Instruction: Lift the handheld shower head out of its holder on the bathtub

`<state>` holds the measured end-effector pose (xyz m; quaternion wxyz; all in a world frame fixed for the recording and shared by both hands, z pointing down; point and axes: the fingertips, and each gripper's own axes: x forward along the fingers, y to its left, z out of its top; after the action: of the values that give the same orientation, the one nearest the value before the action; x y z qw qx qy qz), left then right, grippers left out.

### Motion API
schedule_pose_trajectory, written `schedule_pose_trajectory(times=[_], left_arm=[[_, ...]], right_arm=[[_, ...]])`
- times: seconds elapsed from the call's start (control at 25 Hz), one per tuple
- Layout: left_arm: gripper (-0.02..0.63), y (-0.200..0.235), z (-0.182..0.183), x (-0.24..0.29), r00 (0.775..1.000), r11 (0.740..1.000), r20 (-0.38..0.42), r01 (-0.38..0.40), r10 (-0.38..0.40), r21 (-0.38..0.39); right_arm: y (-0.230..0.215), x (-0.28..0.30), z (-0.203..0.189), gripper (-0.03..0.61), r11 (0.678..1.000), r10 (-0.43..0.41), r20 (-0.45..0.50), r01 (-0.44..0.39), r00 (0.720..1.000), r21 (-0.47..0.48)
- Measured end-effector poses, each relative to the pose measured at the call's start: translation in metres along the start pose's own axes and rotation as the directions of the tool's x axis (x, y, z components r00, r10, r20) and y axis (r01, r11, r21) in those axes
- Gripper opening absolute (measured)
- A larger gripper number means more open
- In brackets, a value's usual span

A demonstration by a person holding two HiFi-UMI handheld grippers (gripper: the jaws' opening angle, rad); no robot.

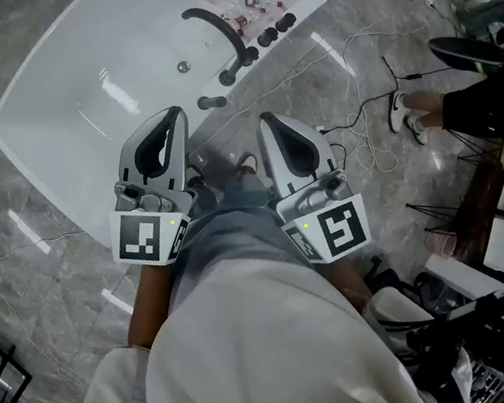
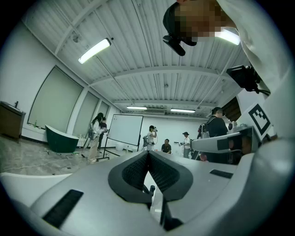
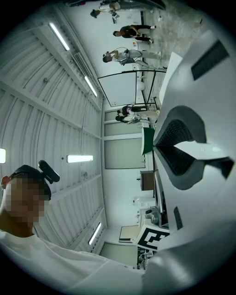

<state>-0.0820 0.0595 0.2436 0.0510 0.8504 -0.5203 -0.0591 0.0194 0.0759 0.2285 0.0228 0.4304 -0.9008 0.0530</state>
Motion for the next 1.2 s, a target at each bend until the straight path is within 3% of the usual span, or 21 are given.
schedule_pose_trajectory(times=[0.28,0.6,0.96,1.2], left_arm=[[0.018,0.004,0.010,0.000,1.000,1.000,0.018,0.009,-0.008,-0.021],[0.018,-0.004,-0.007,0.014,0.999,0.999,-0.001,0.050,-0.050,0.005],[0.018,0.001,-0.021,0.020,0.999,0.999,-0.018,0.046,-0.046,-0.006],[0.018,0.004,-0.071,0.061,0.994,0.997,-0.078,0.071,-0.070,0.006]], right_arm=[[0.003,0.000,0.008,0.015,1.000,-0.014,-0.004,0.014,1.000,-0.002],[-0.008,0.003,-0.002,0.017,0.999,-0.021,-0.006,0.022,1.000,0.025],[-0.015,0.006,-0.014,0.017,0.998,-0.047,-0.031,0.048,0.998,0.044],[-0.037,0.032,-0.031,0.018,0.997,-0.023,-0.064,0.028,0.998,0.075]])
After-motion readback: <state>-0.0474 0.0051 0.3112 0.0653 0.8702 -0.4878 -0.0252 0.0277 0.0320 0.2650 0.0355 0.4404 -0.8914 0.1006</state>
